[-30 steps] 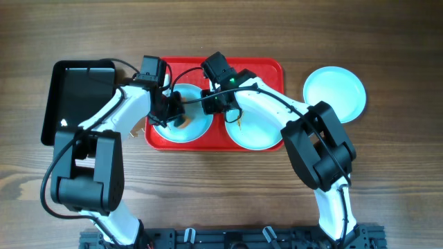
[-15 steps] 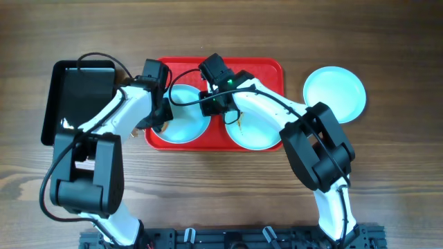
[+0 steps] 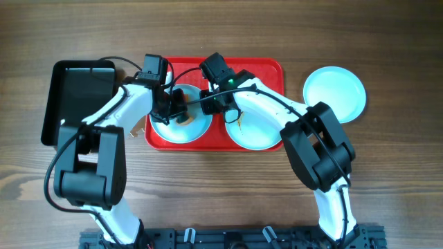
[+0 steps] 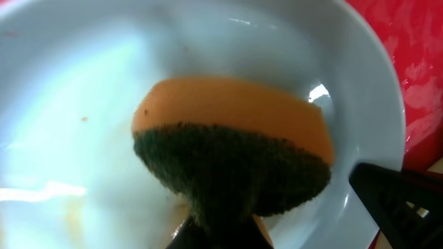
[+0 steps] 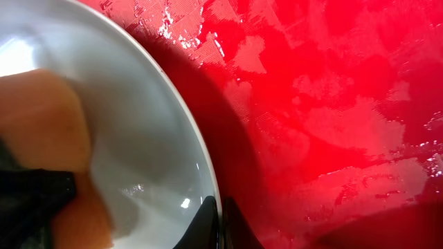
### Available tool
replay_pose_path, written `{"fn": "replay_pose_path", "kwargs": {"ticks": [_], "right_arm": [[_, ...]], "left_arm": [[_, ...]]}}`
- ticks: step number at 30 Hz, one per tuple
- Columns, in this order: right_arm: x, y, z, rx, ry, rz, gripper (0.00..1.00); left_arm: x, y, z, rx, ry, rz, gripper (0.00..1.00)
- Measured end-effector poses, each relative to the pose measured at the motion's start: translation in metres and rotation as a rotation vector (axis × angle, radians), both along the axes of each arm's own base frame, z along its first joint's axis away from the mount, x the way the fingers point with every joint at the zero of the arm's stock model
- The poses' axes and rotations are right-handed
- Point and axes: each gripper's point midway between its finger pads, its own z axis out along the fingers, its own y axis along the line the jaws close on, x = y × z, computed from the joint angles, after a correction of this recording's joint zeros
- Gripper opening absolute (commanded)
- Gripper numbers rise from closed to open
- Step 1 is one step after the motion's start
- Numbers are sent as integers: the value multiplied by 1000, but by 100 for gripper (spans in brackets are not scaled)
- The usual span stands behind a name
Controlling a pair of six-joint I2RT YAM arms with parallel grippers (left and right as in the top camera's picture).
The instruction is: Clean dirty plates on tray and stack at the side
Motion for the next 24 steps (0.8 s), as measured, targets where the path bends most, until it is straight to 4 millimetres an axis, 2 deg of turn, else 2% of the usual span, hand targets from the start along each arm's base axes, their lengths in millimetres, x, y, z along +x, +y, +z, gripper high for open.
{"fn": "replay_pose_path", "kwargs": {"ticks": [3, 5, 7, 11, 15, 17, 21, 24], "right_arm": [[0, -1, 0, -3, 0, -1, 4], [0, -1, 0, -4, 0, -2, 4], [0, -1, 0, -6, -2, -3, 4], [0, 0, 0, -2, 0, -1, 4], [-6, 7, 0, 7, 8, 12, 4], [-6, 6, 0, 4, 6, 10, 4], [4, -3, 2, -28, -18, -17, 4], [13, -10, 13, -63, -40, -35, 4]], "left_arm": [[-2, 3, 0, 8, 16, 5, 4], [-7, 13, -2, 70, 41, 15, 4], [-15, 28, -4, 165, 73, 27, 4], [-26, 76, -1, 438, 102, 56, 4], [-26, 90, 7, 536, 84, 59, 4], [-24, 95, 18, 568, 51, 70, 4], [-16, 114, 54, 634, -48, 135, 4], [-13, 115, 79, 620, -118, 169, 4]]}}
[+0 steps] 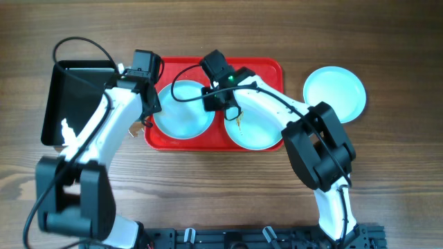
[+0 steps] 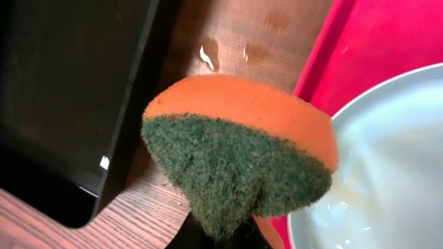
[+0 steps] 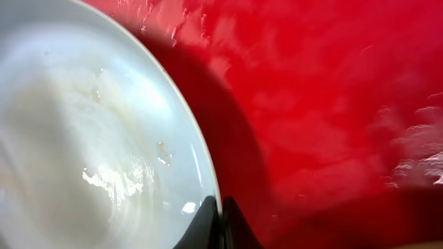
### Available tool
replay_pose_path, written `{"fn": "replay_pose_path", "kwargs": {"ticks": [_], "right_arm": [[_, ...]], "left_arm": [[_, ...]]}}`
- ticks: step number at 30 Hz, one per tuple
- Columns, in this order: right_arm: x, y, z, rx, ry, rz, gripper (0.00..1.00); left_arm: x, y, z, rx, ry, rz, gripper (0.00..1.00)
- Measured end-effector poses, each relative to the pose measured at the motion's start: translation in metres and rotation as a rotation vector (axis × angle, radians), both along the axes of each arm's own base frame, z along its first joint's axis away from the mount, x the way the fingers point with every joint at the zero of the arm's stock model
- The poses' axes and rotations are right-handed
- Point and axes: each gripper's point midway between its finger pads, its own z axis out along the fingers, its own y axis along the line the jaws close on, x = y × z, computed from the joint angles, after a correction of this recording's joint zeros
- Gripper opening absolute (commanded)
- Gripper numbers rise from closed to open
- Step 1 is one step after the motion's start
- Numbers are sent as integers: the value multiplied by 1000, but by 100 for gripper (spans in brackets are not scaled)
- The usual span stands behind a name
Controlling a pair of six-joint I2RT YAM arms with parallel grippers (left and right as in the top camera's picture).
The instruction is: Clean dirty plates on tray and stack at the side
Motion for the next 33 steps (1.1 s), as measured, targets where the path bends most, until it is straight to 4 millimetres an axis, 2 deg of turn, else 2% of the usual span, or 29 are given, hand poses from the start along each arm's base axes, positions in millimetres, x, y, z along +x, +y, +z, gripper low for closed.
{"fn": "replay_pose_path", "kwargs": {"ticks": [3, 9, 11, 13, 16, 17, 21, 26, 31, 33], "right_arm": [[17, -8, 34, -53, -95, -10, 4], [43, -42, 112, -205, -348, -39, 4], [51, -62, 145, -304, -457, -40, 4], [56, -82, 169, -425, -540, -41, 4], [60, -105, 192, -613, -623, -47, 4], [59, -113, 202, -726, -655, -30, 4], [56, -114, 223, -885, -724, -9, 4], [47, -101, 245, -1023, -791, 31, 4], [43, -102, 248, -1057, -792, 29, 4], [38, -102, 236, -1019, -751, 53, 4]], "left_arm": [[2, -5, 17, -41, -57, -5, 4], [3, -41, 14, -243, -52, -60, 4], [5, -53, 13, -314, -53, -82, 4], [4, -61, 13, -358, -48, -95, 4], [4, -66, 13, -386, -45, -101, 4], [4, -68, 13, -393, -44, -102, 4], [5, -70, 14, -409, -50, -105, 4], [7, -75, 15, -436, -56, -115, 4], [6, -77, 15, -446, -54, -118, 4], [6, -78, 15, -448, -53, -119, 4]]}}
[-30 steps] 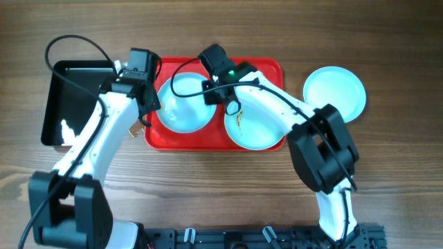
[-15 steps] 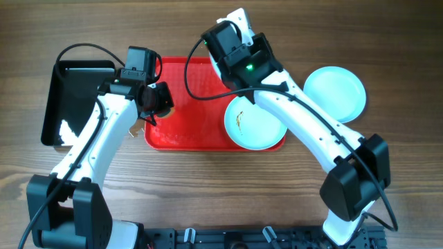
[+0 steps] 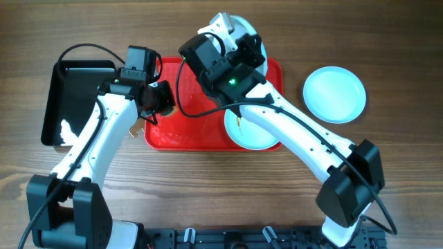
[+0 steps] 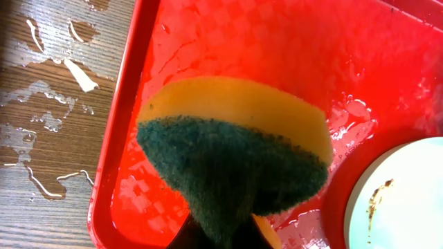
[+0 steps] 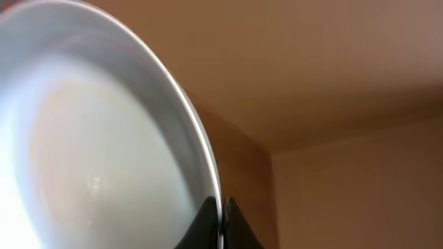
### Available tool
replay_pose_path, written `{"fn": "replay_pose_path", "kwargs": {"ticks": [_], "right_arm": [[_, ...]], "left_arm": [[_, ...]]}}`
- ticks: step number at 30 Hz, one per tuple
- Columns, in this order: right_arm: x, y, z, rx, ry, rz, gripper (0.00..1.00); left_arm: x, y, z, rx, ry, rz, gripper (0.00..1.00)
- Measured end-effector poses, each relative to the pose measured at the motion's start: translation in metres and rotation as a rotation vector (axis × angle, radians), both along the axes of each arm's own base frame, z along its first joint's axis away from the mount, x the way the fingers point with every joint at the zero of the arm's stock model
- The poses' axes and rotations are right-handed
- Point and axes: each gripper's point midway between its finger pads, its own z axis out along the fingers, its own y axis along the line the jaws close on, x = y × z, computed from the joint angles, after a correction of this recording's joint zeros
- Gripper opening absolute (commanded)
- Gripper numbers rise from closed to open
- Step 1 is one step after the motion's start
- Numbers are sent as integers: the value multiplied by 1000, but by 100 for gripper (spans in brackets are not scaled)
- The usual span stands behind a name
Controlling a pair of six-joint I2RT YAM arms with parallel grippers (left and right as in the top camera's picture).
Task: Clean dirty plates on tray and stack at the side
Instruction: 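Lift the scrubbed left plate off the red tray with the right gripper, then carry the plate right and set it on the plate stack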
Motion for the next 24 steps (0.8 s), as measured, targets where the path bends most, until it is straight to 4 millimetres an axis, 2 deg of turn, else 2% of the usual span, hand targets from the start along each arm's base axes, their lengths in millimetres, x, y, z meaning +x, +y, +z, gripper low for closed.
{"fn": "replay_pose_path", "kwargs": {"ticks": [2, 3, 6, 8, 10, 13, 15, 21, 24], "right_arm": [[-8, 1, -28, 112, 116, 18, 4], [-12, 1, -46, 220, 185, 8, 4], [-11, -4, -81, 537, 339, -51, 4], [-3, -17, -96, 787, 448, -101, 4], [6, -37, -101, 988, 515, -150, 4], [16, -87, -107, 1172, 540, -258, 4], [13, -129, -121, 1249, 548, -365, 4], [-19, -252, -174, 1385, 480, -695, 4], [-34, -290, -182, 1420, 436, -792, 4]], "left_arm": [[0, 0, 0, -2, 0, -1, 4], [0, -1, 0, -4, -1, -2, 4], [0, -1, 0, -5, 0, -2, 4], [1, -1, 0, -5, -3, -2, 4], [1, -1, 0, -5, -3, -2, 4], [1, -1, 0, -5, -3, -2, 4], [1, -1, 0, -6, -3, -2, 4], [1, -1, 0, -6, -3, -2, 4], [1, -1, 1, -6, -5, -2, 4]]}}
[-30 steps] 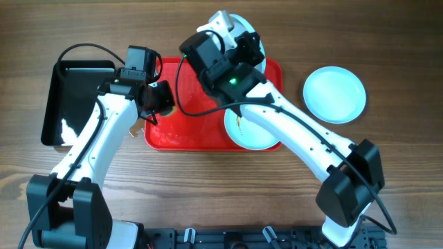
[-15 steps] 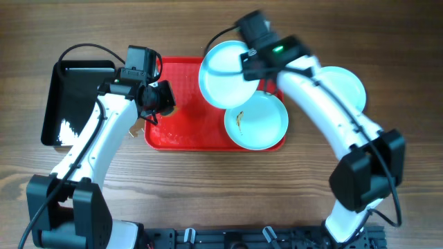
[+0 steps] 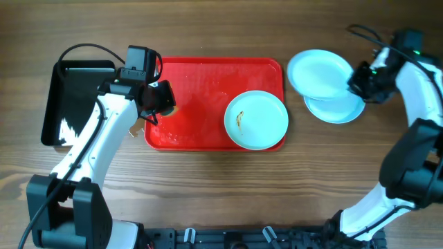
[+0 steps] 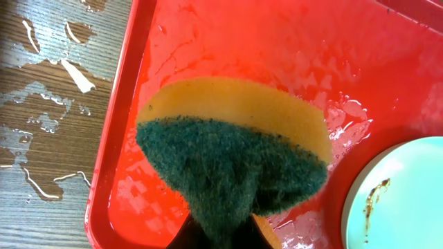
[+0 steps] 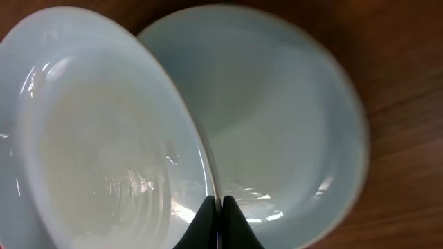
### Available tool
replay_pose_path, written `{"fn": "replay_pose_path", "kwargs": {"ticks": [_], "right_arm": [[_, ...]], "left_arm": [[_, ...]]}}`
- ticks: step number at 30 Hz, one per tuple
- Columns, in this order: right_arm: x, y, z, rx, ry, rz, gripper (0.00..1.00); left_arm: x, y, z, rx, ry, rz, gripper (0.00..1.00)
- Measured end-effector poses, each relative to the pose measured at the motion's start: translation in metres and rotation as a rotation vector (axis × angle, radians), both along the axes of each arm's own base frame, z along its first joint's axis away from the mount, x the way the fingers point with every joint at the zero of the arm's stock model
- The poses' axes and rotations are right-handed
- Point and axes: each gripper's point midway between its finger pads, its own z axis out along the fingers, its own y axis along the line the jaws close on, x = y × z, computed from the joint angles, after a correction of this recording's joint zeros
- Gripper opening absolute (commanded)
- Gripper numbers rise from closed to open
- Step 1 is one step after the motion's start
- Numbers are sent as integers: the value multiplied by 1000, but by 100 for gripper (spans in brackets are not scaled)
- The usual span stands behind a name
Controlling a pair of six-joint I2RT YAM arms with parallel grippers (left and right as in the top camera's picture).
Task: Clean dirty plates on tray and stack at the side
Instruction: 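Carry the plate right and set it on the plate stack, then reach the right gripper back and grasp the last plate's rim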
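My right gripper (image 5: 219, 205) is shut on the rim of a cleaned pale-blue plate (image 3: 320, 73), holding it tilted over another clean plate (image 3: 339, 109) that lies on the table right of the tray; the lower plate (image 5: 291, 124) shows behind the held plate (image 5: 104, 138). A dirty plate (image 3: 256, 120) with a brown smear sits at the right end of the red tray (image 3: 201, 90). My left gripper (image 4: 223, 235) is shut on a yellow-and-green sponge (image 4: 232, 149), hovering over the tray's wet left end (image 4: 208, 41). The sponge (image 3: 165, 98) also shows from overhead.
A black bin (image 3: 73, 100) lies left of the tray. Water drops and a small scrap (image 4: 76, 76) are on the wood by the tray's left edge. The dirty plate's rim (image 4: 394, 200) is at the lower right in the left wrist view.
My right gripper has carried the cleaned plate from above the tray's far edge to over the clean plate on the table at the right. The left gripper and sponge barely moved.
First the sponge was pressed in the left plate while my right gripper gripped its rim. Then the sponge was off by the bin. Later the plate was lifted clear of the tray and the sponge back over the tray. Now the plate hangs over the stack.
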Motion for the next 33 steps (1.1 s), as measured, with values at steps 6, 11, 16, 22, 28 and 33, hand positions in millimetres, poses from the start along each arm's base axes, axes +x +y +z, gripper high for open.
{"fn": "replay_pose_path", "kwargs": {"ticks": [6, 11, 16, 22, 28, 33], "right_arm": [[-10, -25, -1, 5, 15, -67, 11], [-20, -23, -4, 11, 55, -68, 100], [-31, -16, -5, 34, 97, -38, 100], [-28, 29, 48, -2, -26, 110, 100], [-48, 145, 115, 45, -179, 423, 100], [-69, 163, 63, -100, 71, 394, 78]], "left_arm": [[2, 0, 1, -2, -9, 0, 4], [2, 0, 1, -2, -9, 0, 4], [3, 0, 1, -2, -12, 0, 4], [4, -1, 2, -3, -18, 0, 4], [3, -8, 2, -44, -12, -17, 4], [1, -14, 3, -76, -6, -27, 4]]}}
